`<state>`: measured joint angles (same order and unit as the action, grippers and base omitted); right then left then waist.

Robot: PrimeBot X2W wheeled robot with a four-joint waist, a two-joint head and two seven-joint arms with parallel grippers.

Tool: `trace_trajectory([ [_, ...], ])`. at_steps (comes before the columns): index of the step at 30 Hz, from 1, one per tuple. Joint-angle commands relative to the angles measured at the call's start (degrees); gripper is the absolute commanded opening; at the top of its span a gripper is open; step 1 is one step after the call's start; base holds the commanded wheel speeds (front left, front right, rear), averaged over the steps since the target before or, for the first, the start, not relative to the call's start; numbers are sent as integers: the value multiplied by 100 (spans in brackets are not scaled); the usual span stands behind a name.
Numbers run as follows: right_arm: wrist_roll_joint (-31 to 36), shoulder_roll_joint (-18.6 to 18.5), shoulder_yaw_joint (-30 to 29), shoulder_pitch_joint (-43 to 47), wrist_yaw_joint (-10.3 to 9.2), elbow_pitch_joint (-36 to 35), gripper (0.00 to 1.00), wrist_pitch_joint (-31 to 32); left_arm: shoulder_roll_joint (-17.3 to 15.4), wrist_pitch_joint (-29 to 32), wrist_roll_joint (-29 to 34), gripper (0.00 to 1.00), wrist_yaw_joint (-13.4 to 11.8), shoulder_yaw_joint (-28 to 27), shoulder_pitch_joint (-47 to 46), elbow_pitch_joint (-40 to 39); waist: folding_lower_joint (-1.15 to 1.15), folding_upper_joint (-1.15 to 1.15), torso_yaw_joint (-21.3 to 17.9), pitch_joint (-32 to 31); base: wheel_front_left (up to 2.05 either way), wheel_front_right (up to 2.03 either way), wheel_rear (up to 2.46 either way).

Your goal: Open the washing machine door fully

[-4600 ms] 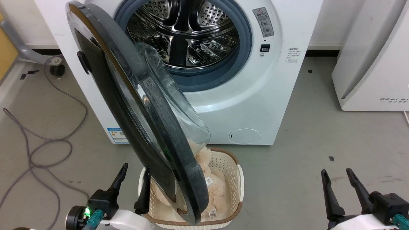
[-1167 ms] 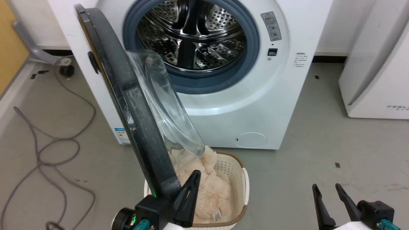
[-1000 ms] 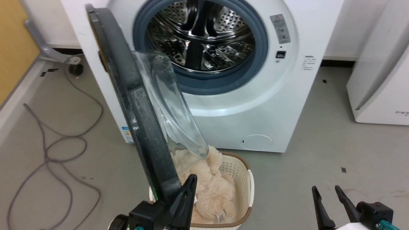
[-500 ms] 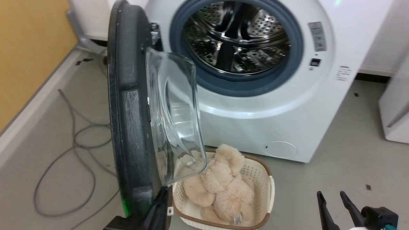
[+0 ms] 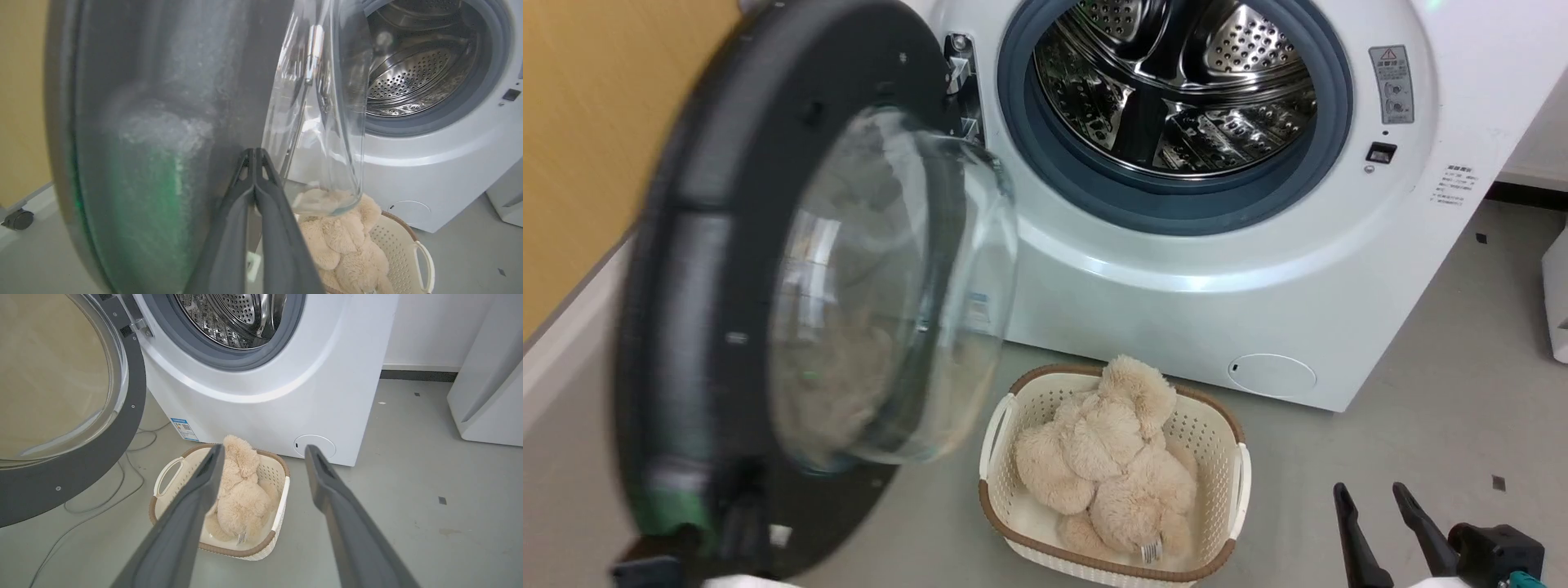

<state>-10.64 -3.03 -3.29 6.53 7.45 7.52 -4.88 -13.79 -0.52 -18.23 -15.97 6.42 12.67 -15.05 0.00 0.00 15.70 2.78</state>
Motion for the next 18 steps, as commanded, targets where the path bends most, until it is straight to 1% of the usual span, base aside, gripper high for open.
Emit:
trace_trajectory([
  [1, 16, 15, -11, -40, 3, -15, 100, 6, -121, -79, -118, 0, 0, -229, -147, 273, 0, 0, -21, 9, 0, 0, 0],
  [5, 33, 15, -44, -52, 3, -36, 100, 14, -385, -367, -307, 0, 115, -677, -412, 931, 0, 0, -73, 34, 0, 0, 0],
  [9, 47, 15, -79, -76, 3, -63, 100, 21, -575, -686, -503, 0, 237, -1033, -724, 1629, 0, 0, -128, 81, 0, 0, 0],
  [11, 56, 15, -84, -93, 3, -75, 100, 22, -686, -824, -523, 0, 298, -1125, -884, 2004, 0, 0, -155, 108, 0, 0, 0],
  [13, 72, 15, -88, -112, 3, -78, 100, 23, -749, -936, -503, 0, 301, -1168, -1023, 2295, 0, 0, -179, 122, 0, 0, 0],
  [14, 72, 15, -88, -112, 3, -78, 100, 23, -749, -936, -503, 0, 301, -1168, -1023, 2295, 0, 0, -179, 122, 0, 0, 0],
  [18, 105, 15, -102, -130, 3, -78, 100, 20, -836, -1097, -597, 0, 349, -1312, -1325, 2887, 0, 0, -213, 122, 0, 0, 0],
])
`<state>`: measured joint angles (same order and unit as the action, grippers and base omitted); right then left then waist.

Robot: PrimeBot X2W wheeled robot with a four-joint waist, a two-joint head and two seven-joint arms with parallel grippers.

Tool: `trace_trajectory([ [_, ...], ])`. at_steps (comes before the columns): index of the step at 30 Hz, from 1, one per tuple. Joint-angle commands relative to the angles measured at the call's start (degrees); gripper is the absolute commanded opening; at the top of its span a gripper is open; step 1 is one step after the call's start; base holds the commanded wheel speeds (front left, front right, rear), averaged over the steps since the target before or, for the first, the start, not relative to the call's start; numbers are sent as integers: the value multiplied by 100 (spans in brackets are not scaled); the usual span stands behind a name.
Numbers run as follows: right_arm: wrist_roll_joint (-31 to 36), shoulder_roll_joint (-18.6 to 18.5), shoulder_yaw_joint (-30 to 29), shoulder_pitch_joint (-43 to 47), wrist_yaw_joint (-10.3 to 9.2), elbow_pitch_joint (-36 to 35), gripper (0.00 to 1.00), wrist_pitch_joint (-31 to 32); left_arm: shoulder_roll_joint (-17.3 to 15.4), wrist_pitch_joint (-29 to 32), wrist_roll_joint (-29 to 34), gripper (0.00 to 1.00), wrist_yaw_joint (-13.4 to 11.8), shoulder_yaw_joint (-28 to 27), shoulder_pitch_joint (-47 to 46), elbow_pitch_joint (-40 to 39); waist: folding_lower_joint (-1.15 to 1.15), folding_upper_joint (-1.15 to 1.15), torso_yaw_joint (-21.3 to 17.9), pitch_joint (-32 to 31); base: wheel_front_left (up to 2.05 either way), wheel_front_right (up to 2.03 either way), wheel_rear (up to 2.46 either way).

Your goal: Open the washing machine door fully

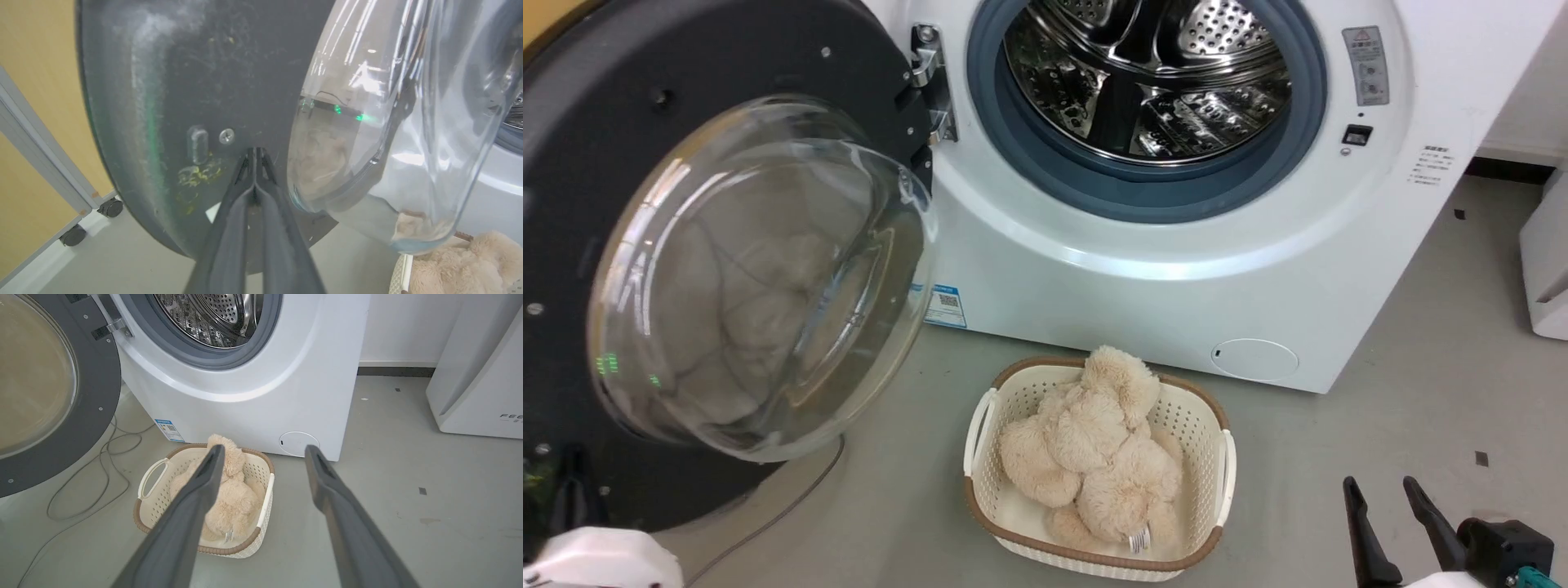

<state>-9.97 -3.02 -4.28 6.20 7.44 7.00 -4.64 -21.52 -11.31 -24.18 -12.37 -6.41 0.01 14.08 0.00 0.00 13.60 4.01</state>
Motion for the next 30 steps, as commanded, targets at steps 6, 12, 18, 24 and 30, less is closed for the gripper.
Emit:
trace_trajectory([
  [6, 93, 14, 3, -93, 5, -41, 100, -5, -137, -218, -104, 0, 133, -158, -357, 709, 0, 0, -79, -55, 0, 0, 0],
  [12, 99, 14, 5, -26, 5, -89, 100, -18, -19, -321, -53, 0, 154, -161, -274, 856, 0, 0, -128, -196, 0, 0, 0],
  [18, 104, 14, 92, 23, 5, -215, 100, -25, 208, -336, -79, 42, 74, -138, 162, 552, 0, 0, -220, -356, 0, 0, 0],
  [24, 125, 14, 124, 56, 5, -391, 100, -24, 450, -250, 106, 100, -27, 188, 802, -158, 0, 0, -312, -449, 0, 0, 0],
  [30, 185, 14, 188, 68, 5, -603, 100, 11, 711, -137, 316, 100, 0, 718, 1145, -790, 0, 0, -436, -500, 0, 0, 0],
])
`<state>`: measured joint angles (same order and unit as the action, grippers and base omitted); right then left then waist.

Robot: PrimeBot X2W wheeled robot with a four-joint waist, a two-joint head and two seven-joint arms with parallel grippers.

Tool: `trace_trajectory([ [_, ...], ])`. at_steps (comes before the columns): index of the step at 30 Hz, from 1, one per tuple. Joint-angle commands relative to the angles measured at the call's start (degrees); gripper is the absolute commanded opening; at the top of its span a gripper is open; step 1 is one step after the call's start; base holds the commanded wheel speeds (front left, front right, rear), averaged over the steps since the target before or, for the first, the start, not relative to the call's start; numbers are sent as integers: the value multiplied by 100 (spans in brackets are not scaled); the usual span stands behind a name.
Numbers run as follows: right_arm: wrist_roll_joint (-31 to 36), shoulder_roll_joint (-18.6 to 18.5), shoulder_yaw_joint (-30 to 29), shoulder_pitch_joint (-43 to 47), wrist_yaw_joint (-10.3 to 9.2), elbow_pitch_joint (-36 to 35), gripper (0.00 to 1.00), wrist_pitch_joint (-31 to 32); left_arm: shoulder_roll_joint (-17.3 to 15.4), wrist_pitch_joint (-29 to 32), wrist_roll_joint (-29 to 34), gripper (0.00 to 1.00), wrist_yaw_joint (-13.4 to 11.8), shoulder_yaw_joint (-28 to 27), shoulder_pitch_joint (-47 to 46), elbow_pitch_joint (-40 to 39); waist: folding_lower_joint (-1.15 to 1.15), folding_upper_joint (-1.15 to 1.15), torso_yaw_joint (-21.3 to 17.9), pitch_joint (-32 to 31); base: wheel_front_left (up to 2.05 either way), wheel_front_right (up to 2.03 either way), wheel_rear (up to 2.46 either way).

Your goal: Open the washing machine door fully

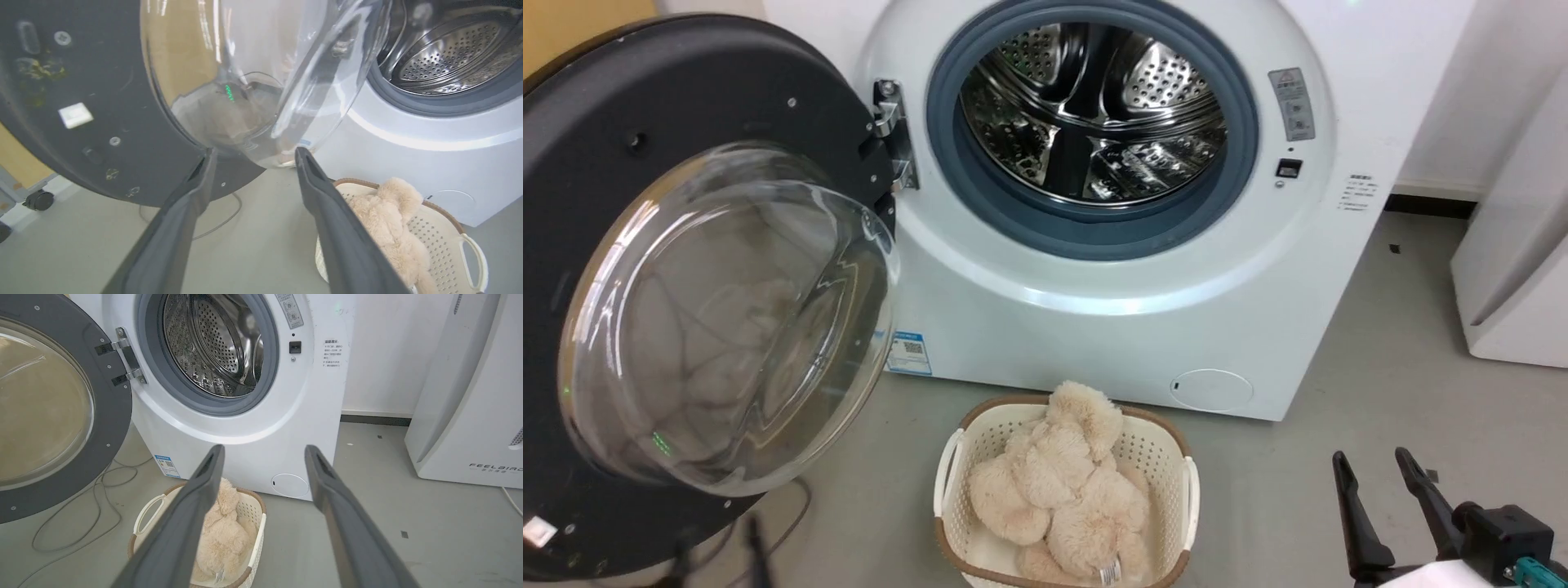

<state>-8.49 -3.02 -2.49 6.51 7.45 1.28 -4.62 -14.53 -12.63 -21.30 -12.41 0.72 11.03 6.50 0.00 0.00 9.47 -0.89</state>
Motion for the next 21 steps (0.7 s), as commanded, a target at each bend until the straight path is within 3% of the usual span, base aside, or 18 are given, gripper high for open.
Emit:
trace_trajectory([
  [1, 58, 14, 11, 40, 3, -69, 100, 23, 54, 26, 70, 100, 17, 113, 60, -109, 0, 0, -48, -20, 0, 0, 0],
  [11, 233, 14, 47, 123, 3, -438, 100, 237, 164, 292, 531, 100, 257, 1012, -306, -492, 0, 0, -474, -62, 0, 0, 0],
  [21, 266, 14, 31, 263, 3, -636, 100, 366, 116, 399, 727, 100, 335, 1291, -668, -482, 0, 0, -817, 10, 0, 0, 0],
])
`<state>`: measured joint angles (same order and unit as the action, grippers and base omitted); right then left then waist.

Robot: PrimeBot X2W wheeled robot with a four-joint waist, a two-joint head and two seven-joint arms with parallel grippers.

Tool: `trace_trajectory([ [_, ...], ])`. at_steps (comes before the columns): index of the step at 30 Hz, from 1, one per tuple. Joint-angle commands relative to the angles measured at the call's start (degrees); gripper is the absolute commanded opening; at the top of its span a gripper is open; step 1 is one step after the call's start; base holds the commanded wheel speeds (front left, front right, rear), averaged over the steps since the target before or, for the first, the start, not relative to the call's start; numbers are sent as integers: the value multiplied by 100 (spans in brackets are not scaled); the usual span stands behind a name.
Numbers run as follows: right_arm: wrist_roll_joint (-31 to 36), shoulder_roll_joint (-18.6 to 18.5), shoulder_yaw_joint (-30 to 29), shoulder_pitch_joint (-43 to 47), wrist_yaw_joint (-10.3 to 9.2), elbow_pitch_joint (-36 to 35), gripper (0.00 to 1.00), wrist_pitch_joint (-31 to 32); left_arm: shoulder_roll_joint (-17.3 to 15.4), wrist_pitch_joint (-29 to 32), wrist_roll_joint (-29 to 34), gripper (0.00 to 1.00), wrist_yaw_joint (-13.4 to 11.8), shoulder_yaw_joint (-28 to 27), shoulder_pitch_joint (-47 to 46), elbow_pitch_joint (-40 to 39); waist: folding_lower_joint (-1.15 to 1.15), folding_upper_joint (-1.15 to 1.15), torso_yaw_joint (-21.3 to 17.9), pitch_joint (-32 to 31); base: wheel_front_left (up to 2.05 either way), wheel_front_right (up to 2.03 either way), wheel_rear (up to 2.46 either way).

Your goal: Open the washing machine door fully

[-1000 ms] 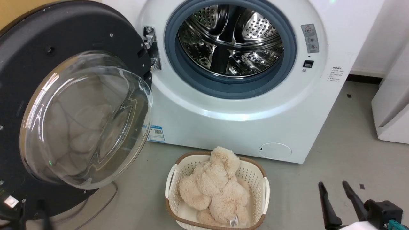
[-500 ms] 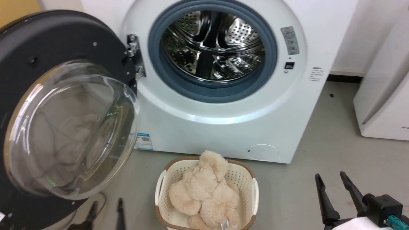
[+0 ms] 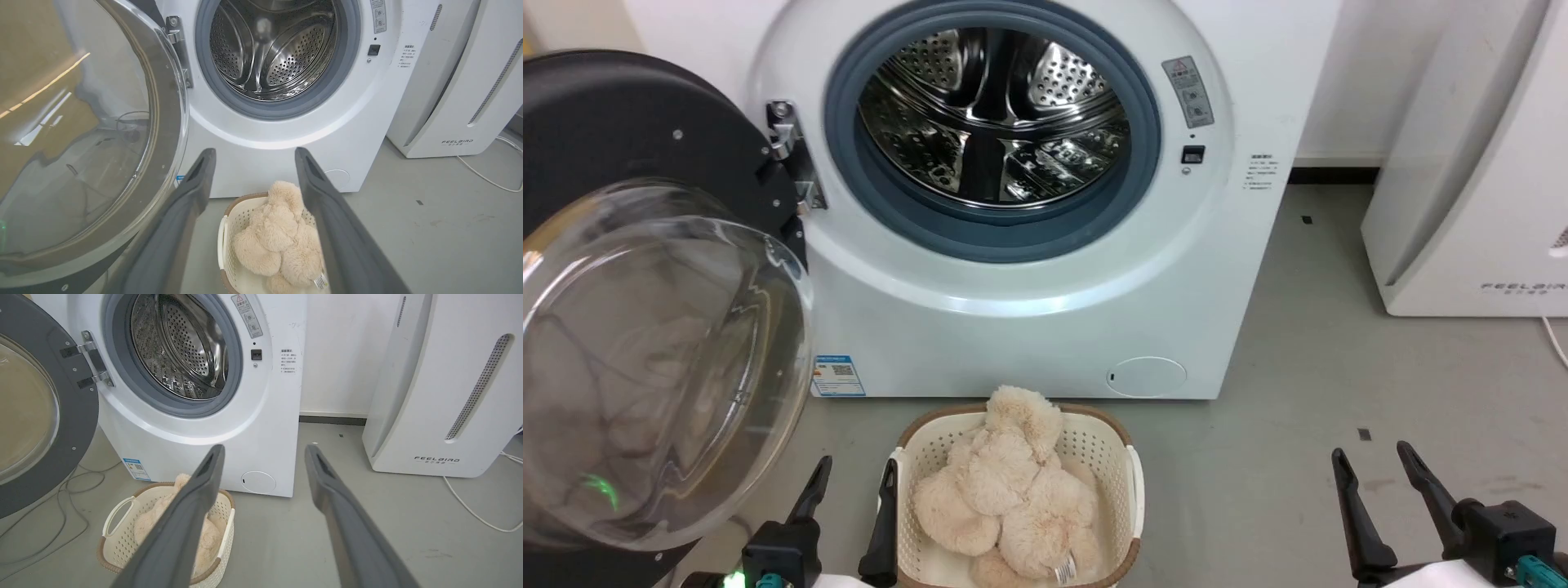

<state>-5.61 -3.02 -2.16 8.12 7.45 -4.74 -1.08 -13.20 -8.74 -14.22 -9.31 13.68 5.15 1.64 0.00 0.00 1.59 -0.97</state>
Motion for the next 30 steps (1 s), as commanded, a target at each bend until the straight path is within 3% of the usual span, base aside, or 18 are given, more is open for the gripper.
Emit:
trace_trajectory([
  [1, -24, 14, 0, 105, 3, -39, 100, 16, -23, 15, 22, 100, 22, -3, -94, 6, 0, 0, -49, 27, 0, 0, 0],
  [14, -142, 14, 24, 97, 3, 10, 100, -17, -93, 16, -6, 100, -6, 12, -152, -93, 0, 0, -119, 93, 0, 0, 0],
  [15, -123, -1, 23, 14, -1, 14, 0, -1, -62, 13, -7, 0, -10, 13, -60, -67, 0, 0, -120, 93, 0, 0, 0],
  [30, -49, 1, 45, -81, -1, 66, 0, 10, 63, 107, 149, 0, 94, -133, -109, -75, 0, 0, -125, 93, 0, 0, 0],
])
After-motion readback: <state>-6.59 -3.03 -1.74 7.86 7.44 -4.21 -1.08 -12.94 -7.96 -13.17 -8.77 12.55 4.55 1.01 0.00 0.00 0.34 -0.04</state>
